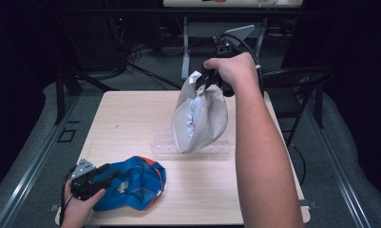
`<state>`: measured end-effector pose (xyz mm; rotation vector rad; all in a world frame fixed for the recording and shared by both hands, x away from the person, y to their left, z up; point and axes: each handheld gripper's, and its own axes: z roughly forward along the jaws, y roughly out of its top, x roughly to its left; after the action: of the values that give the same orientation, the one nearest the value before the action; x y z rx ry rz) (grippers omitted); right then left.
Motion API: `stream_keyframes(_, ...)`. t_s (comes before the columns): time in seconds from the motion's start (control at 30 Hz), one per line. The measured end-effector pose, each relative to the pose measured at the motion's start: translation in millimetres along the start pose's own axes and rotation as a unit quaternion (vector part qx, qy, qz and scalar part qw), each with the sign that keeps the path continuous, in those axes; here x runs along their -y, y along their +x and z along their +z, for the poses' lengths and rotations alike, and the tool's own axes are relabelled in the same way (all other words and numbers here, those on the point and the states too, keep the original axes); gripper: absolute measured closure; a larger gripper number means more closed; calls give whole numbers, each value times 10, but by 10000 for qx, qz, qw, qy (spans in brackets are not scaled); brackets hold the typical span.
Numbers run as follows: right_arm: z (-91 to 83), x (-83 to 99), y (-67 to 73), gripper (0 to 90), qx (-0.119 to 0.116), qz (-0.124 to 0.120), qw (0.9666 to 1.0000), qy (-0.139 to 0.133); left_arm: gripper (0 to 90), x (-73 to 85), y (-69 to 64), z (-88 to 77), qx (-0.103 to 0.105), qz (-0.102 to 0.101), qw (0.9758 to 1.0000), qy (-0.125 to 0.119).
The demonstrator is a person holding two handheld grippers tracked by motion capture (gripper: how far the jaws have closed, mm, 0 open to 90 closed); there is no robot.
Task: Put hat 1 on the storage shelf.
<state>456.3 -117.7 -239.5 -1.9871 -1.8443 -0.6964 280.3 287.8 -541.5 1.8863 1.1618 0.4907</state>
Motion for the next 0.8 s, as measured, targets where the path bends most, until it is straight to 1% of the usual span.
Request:
stream_keyframes(0.03,0,0,0,813,0,0,10000,0,492,0,0,0,0,0,10000,0)
stream_keyframes(0.07,33,-18,-12,813,-298,94,9995,-3,484,-28,-39,1,-8,55,10000,-42)
stream_keyframes(0.1,33,-18,-12,813,-298,94,9995,-3,484,-58,-82,3,12,99,9999,-96)
stream_keyframes(0.13,43,-26,-16,813,-362,141,9992,-49,477,-95,-122,-4,59,175,9998,-95)
stream_keyframes(0.17,54,-31,-15,813,-393,204,9990,-94,471,-126,-176,2,92,234,9995,-181)
stream_keyframes(0.2,75,-34,-15,813,-392,254,9988,-124,467,-163,-226,1,108,358,9991,-210)
stream_keyframes(0.27,140,-48,31,814,-242,276,9993,-90,457,-232,-325,3,169,548,9980,-267)
stream_keyframes(0.3,162,-52,47,814,-224,282,9993,-89,456,-296,-414,33,253,581,9974,-353)
stream_keyframes(0.33,162,-52,47,814,-224,282,9993,-89,456,-296,-414,33,253,581,9974,-353)
stream_keyframes(0.37,185,-57,56,814,-210,287,9993,-89,456,-332,-450,57,311,589,9972,-330)
stream_keyframes(0.4,204,-63,64,814,-170,313,9993,-106,457,-364,-486,83,325,602,9971,-344)
stream_keyframes(0.43,220,-66,75,814,-107,322,9993,-129,457,-398,-520,105,374,621,9968,-349)
stream_keyframes(0.47,253,-77,93,814,-27,319,9993,-168,457,-462,-585,152,443,645,9962,-379)
stream_keyframes(0.5,266,-85,97,814,-34,350,9992,-178,457,-495,-616,170,455,677,9960,-369)
stream_keyframes(0.53,281,-92,98,813,-18,381,9990,-221,459,-495,-616,170,455,677,9960,-369)
stream_keyframes(0.6,293,-100,106,813,16,400,9989,-242,463,-553,-672,197,508,743,9951,-398)
stream_keyframes(0.67,320,-112,98,813,-100,459,9985,-288,468,-604,-725,219,555,833,9942,-384)
stream_keyframes(0.7,342,-123,73,813,-185,533,9979,-332,470,-627,-754,238,563,863,9939,-403)
stream_keyframes(0.73,342,-123,73,813,-185,533,9979,-332,470,-651,-783,257,562,913,9934,-405)
stream_keyframes(0.77,376,-132,51,813,-192,602,9972,-389,468,-694,-834,303,532,1018,9927,-380)
stream_keyframes(0.8,376,-132,51,813,-192,602,9972,-389,466,-694,-834,303,532,1018,9927,-380)
